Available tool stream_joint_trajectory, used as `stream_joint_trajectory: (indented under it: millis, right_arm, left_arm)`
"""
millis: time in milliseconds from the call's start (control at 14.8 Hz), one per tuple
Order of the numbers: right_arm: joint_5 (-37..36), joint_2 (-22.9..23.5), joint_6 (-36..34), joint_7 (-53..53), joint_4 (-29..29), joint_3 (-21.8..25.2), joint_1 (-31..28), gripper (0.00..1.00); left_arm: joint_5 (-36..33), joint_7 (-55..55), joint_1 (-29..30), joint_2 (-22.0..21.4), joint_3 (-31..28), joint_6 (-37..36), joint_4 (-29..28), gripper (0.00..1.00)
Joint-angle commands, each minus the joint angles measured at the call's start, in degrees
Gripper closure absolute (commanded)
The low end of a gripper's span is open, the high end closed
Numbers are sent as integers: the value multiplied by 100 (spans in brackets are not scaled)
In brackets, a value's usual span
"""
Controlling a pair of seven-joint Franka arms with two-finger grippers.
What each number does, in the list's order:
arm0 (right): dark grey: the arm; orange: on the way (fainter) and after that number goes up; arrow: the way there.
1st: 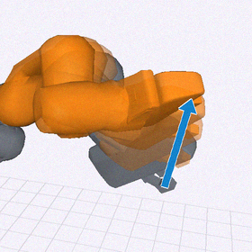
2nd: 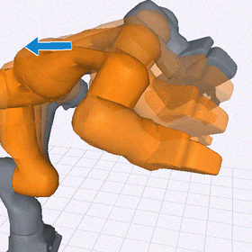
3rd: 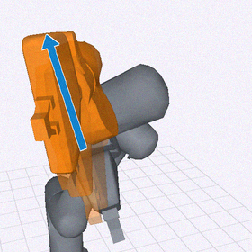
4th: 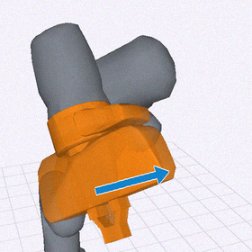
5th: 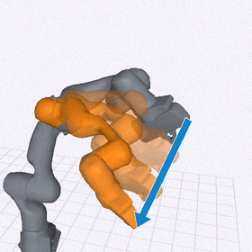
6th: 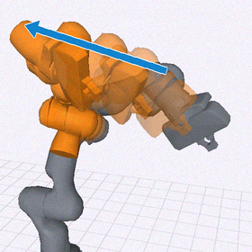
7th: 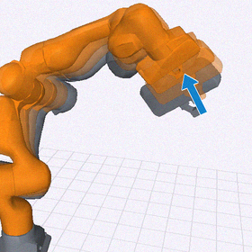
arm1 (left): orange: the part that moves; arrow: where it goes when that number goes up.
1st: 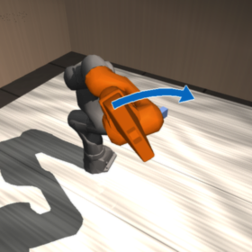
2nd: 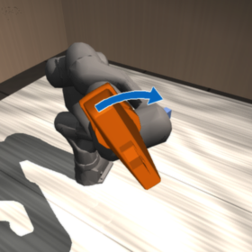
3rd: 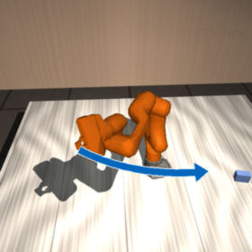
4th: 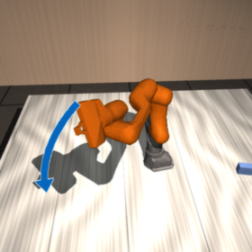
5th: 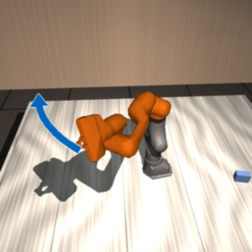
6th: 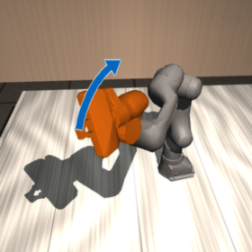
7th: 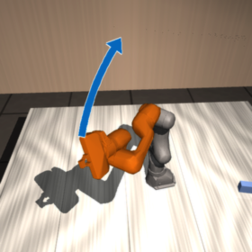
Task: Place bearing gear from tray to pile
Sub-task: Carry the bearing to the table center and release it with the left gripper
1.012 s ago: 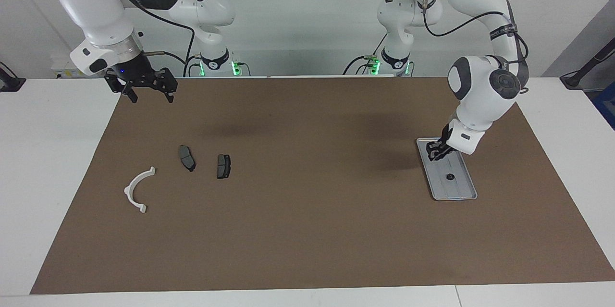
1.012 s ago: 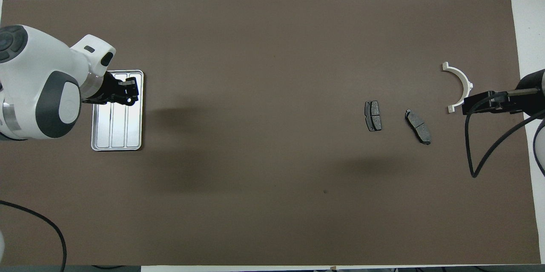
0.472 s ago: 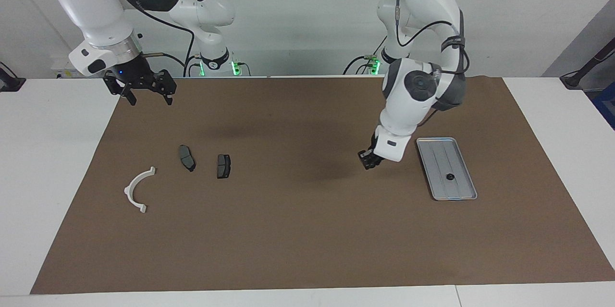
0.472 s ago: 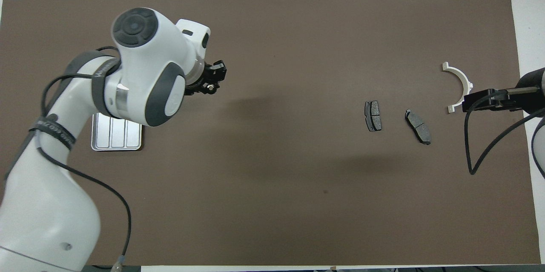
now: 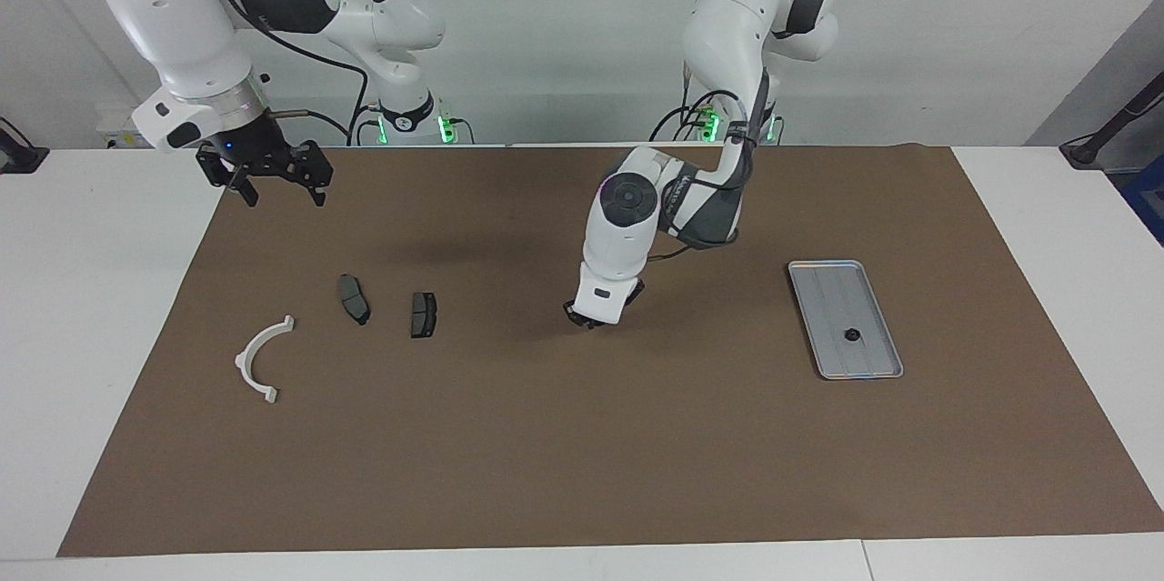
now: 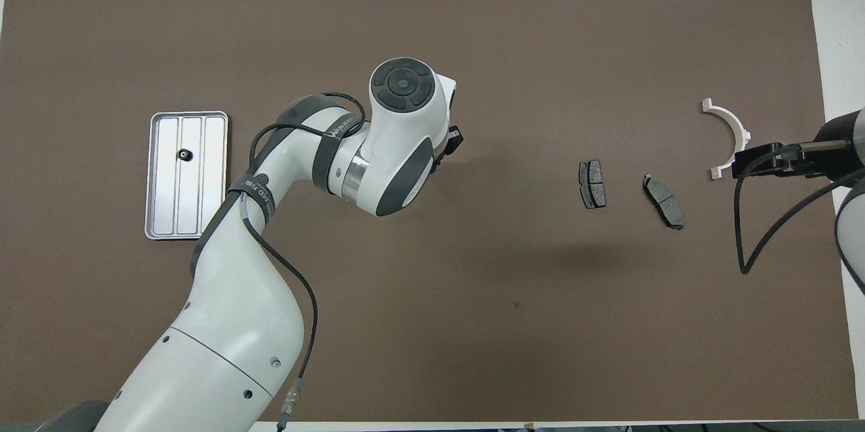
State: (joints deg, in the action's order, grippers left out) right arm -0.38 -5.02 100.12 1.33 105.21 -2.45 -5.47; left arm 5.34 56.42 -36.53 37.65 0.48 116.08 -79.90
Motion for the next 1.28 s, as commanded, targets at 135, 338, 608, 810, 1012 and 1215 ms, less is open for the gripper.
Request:
stream_joint_trajectory:
  millis: [135, 338, 608, 810, 1012, 1215]
  right_arm:
    - [55, -236, 210, 376, 298, -45, -244, 0]
    - [55, -254, 210, 306, 316, -45, -174, 0]
    - [55, -227, 253, 306, 280, -45, -174, 0]
    - [64, -236, 315, 367, 298, -45, -209, 0]
    - [55, -236, 377, 341, 298, -45, -200, 0]
    - [64, -227, 368, 385, 289, -45, -262, 0]
  left_arm:
    - [-77, 141, -205, 85, -171, -15, -52, 81]
    - [-86, 150, -214, 67, -171, 90, -122, 79]
    - [-95, 220, -232, -29, -171, 335, -420, 73]
    - [-77, 229, -302, -47, -197, 354, -474, 54]
    - [-77, 220, -302, -38, -320, 223, -343, 0]
    - [-69, 185, -92, -125, -338, -85, -35, 0]
